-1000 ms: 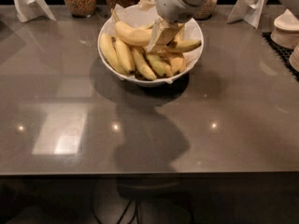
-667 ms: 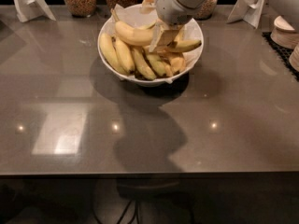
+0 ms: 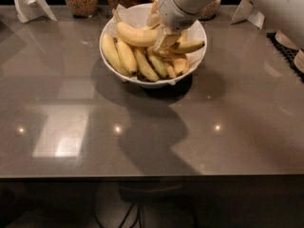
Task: Pick banana from white bowl
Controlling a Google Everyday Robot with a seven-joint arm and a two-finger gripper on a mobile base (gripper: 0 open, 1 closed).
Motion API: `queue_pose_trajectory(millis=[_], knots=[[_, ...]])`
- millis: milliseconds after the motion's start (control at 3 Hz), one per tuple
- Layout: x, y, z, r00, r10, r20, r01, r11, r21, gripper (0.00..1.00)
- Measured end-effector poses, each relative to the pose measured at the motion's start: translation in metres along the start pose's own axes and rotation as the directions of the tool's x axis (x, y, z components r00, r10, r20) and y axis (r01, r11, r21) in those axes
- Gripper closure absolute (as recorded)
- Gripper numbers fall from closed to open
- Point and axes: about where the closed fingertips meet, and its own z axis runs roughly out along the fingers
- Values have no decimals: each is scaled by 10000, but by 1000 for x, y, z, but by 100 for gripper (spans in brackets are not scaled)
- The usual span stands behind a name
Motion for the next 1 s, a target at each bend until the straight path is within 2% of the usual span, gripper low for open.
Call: queue_pose_trajectory(millis=[667,1000], knots=[[-5,-1,2,9998,51,-195,-51,10000,-18,99],[-16,0,-15,9999,148,-81,-148,9999,90,100]])
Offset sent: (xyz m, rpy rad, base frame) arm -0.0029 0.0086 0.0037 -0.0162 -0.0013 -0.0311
